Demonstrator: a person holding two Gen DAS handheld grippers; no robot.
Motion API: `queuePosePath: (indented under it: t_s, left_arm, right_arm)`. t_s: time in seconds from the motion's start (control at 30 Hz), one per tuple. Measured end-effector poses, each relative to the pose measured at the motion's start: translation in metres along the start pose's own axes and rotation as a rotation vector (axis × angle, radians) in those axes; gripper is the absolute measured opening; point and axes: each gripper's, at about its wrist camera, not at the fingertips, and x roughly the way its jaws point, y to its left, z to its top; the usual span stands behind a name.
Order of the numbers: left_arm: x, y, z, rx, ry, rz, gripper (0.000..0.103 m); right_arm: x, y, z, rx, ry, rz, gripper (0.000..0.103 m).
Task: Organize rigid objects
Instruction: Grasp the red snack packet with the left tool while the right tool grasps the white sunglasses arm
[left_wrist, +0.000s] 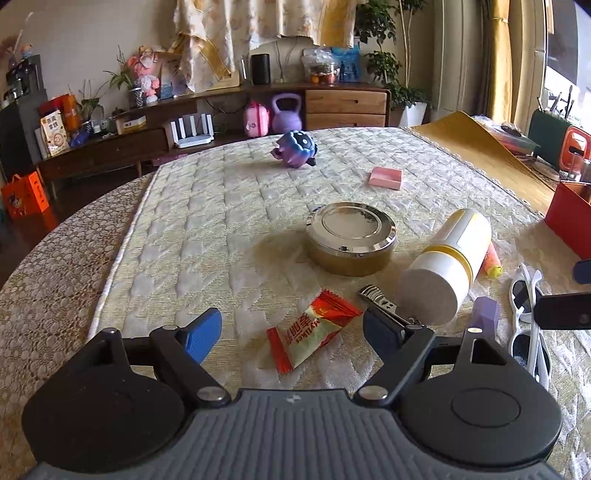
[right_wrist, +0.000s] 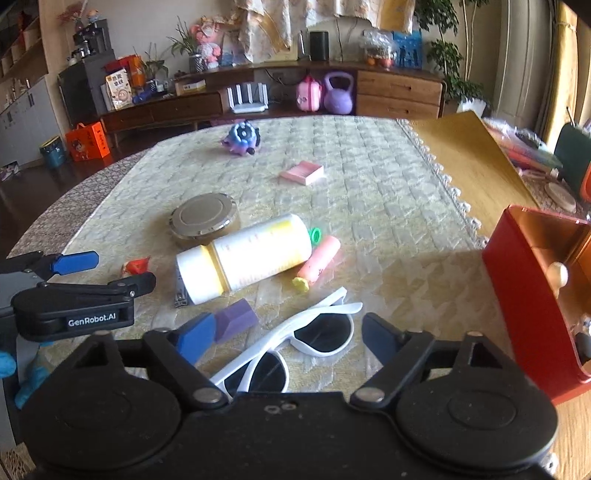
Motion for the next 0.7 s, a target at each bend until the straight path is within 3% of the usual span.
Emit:
queuePosePath:
  t_s: [0.03, 0.17, 0.27, 0.5, 0.7]
  left_arm:
    - [0.001, 0.0, -0.001, -0.001, 0.0, -0.006, 0.084]
    - [0.005, -0.002, -0.002, 0.016, 0.008, -0.024, 0.066]
    - [0.005, -0.004, -0.004, 0.023, 0.006, -0.03, 0.065]
    - [0.001, -0.011, -0.007, 0.034, -0.007, -0.04, 0.045]
    - [-0.004, -0.015, -0.01, 0.029, -0.014, -0.038, 0.034]
  right_arm:
    - [0.003, 0.0, 0.0, 0.005, 0.007, -0.001, 0.078]
    - [0.01, 0.002, 0.0, 0.02, 0.027, -0.004, 0.072]
    - [0.012, 0.004, 0.0, 0.014, 0.039, -0.001, 0.065]
    - [0.017, 0.009, -0.003, 0.001, 0.064, 0.008, 0.049]
    - [0.017, 0.004, -0.004, 0.02, 0.058, 0.009, 0.037]
